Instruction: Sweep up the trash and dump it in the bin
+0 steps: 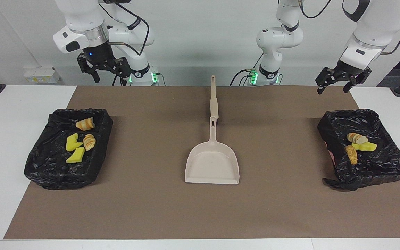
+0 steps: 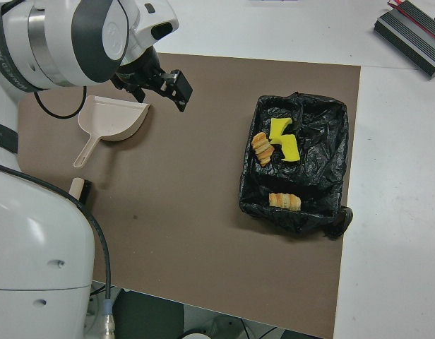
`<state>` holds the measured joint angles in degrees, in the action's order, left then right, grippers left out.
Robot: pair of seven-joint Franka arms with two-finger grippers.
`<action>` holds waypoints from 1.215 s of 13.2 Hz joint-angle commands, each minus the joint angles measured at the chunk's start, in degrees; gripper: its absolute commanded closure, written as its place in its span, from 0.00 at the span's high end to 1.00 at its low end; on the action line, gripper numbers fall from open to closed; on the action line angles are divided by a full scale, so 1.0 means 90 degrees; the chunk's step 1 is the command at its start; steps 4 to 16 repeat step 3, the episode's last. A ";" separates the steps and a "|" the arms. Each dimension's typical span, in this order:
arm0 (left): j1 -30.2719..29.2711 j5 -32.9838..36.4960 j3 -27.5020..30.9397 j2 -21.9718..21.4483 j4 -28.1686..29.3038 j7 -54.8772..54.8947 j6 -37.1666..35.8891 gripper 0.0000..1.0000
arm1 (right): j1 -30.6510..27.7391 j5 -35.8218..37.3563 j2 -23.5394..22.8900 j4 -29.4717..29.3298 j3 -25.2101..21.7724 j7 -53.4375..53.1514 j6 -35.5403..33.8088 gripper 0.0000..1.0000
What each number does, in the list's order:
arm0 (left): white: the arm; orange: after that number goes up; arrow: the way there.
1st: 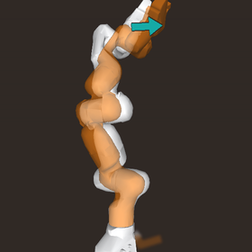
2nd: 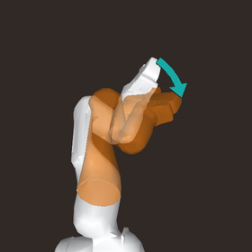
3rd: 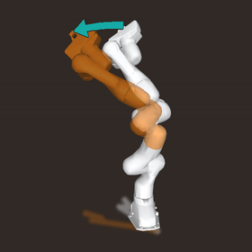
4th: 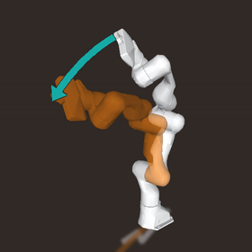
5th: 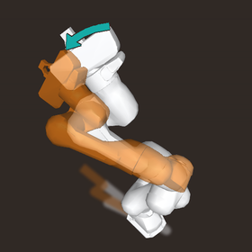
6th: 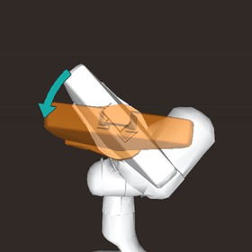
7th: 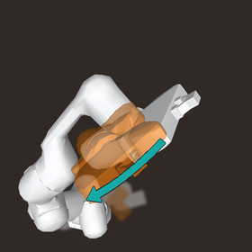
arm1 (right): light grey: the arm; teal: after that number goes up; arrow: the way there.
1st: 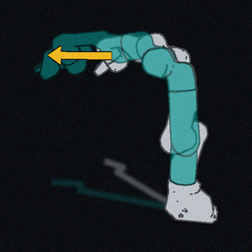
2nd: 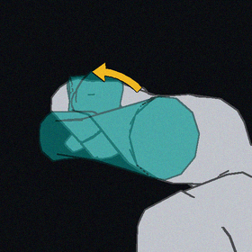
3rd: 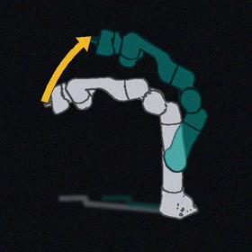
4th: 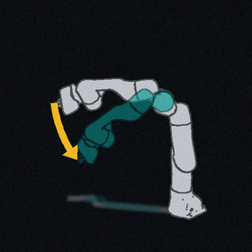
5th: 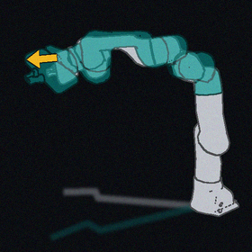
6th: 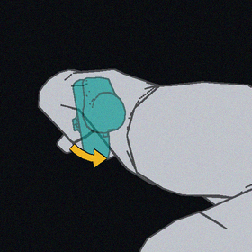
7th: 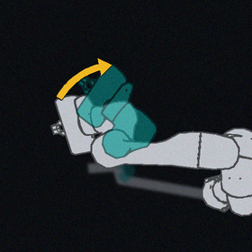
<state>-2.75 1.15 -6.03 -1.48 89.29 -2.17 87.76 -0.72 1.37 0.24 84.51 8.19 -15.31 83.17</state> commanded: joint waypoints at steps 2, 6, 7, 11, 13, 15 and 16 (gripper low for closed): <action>-0.0026 -0.0098 0.0006 -0.0060 0.0030 0.0017 0.0112 1.00 | -0.0057 -0.0093 0.0130 0.0190 -0.0011 0.0226 0.0144 1.00; -0.0017 -0.0108 -0.0004 -0.0070 0.0021 0.0027 0.0092 1.00 | -0.0057 -0.0093 0.0130 0.0190 -0.0011 0.0226 0.0144 1.00; -0.0017 -0.0108 -0.0004 -0.0070 0.0021 0.0027 0.0092 1.00 | -0.0057 -0.0093 0.0130 0.0190 -0.0011 0.0226 0.0144 1.00; -0.0017 -0.0108 -0.0004 -0.0070 0.0021 0.0027 0.0092 1.00 | -0.0057 -0.0093 0.0130 0.0190 -0.0011 0.0226 0.0144 1.00; -0.0017 -0.0108 -0.0004 -0.0070 0.0021 0.0027 0.0092 1.00 | -0.0057 -0.0093 0.0130 0.0190 -0.0011 0.0226 0.0144 1.00; -0.0017 -0.0108 -0.0004 -0.0070 0.0021 0.0027 0.0092 1.00 | -0.0057 -0.0093 0.0130 0.0190 -0.0011 0.0226 0.0144 1.00; -0.0017 -0.0108 -0.0004 -0.0070 0.0021 0.0027 0.0092 1.00 | -0.0057 -0.0093 0.0130 0.0190 -0.0011 0.0226 0.0144 1.00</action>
